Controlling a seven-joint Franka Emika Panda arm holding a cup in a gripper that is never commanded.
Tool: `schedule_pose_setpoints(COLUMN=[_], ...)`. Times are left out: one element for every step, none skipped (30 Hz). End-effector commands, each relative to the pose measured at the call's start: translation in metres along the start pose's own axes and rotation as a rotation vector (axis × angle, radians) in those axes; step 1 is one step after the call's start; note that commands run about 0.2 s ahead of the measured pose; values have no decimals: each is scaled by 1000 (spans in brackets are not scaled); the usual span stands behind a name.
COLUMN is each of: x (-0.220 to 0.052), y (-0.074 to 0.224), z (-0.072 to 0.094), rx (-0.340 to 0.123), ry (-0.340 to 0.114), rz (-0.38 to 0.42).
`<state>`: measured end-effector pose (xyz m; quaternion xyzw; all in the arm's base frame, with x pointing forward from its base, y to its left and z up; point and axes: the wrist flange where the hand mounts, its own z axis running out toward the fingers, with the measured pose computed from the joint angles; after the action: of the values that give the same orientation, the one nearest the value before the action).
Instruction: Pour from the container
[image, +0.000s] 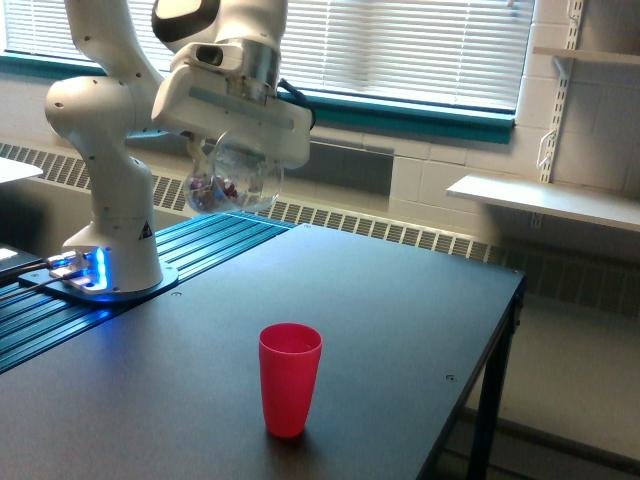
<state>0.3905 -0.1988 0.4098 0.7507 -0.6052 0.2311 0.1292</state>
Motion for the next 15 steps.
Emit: schedule_pose_setpoints(x=[18,21,24,26,29,31,34,35,36,36,35,33,29,26,21], y=[-1,-2,-1,-1,-1,-2,-2,-2,-2,-3,-4,-6,-9,-10,-12], z=[17,19,22,27,31,34,37,41,46,48,51,54,58,60,63], rx=[20,26,27,19,14,15,13,4,-12,-19,-25,-25,-29,-35,-41], ry=[49,48,51,58,67,69,73,87,107,114,124,125,130,136,142], rz=[64,78,87,83,80,87,91,76,45,38,22,17,-2,-17,-36])
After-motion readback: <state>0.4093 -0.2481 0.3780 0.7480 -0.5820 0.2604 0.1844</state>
